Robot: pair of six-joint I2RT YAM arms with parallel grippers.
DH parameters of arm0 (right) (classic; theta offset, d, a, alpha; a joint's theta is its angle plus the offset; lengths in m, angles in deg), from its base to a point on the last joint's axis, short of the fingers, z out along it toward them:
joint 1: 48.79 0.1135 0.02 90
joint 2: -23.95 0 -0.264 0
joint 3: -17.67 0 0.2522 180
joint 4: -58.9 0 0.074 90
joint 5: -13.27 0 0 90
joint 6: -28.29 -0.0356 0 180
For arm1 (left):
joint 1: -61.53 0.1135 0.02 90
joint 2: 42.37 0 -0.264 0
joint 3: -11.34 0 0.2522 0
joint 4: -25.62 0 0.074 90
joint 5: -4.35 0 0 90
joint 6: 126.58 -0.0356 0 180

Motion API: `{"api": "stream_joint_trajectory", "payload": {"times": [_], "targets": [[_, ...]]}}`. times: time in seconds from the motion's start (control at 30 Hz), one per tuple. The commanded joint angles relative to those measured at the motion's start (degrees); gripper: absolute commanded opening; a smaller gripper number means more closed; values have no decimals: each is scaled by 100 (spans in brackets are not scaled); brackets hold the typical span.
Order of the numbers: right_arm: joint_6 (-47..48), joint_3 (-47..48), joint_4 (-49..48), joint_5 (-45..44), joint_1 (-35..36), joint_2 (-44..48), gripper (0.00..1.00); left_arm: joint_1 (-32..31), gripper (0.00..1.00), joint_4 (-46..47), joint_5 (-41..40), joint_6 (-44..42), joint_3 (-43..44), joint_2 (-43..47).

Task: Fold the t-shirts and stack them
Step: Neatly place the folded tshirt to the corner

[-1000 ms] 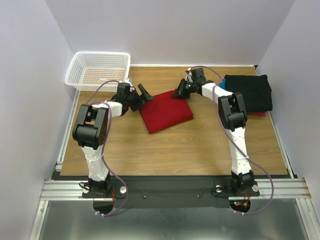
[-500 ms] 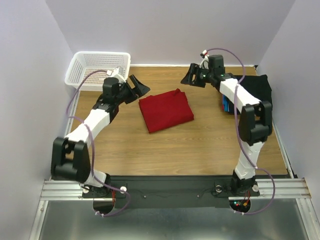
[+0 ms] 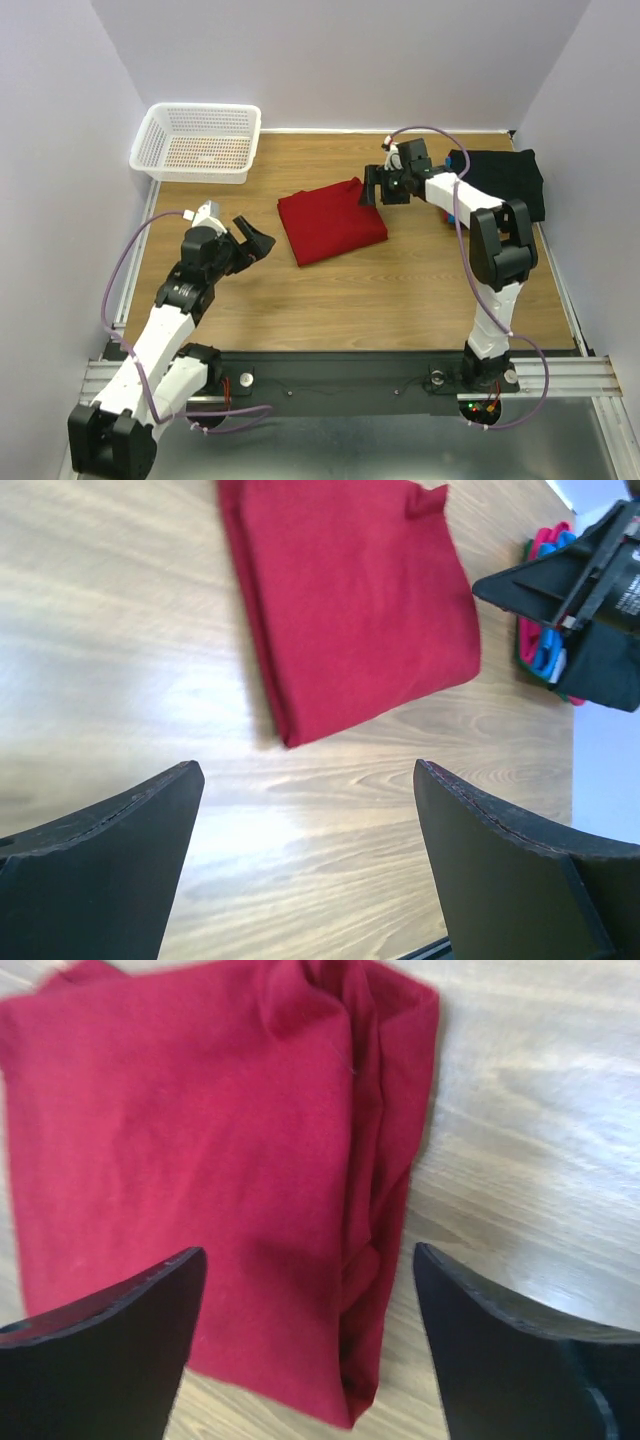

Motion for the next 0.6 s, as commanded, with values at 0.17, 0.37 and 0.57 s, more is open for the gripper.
{"api": "stream_joint_trajectory", "payload": {"times": [0.17, 0.37, 0.57], "targets": [[-3, 27, -6, -134, 170, -503, 73, -13, 98, -629, -329, 167, -264, 838], [-73, -175, -6, -186, 424, -635, 62, -13, 99, -647, -277, 167, -220, 838], [-327, -509, -15, -1220, 732, -609, 45, -13, 98, -770, -417, 158, -185, 917]]}}
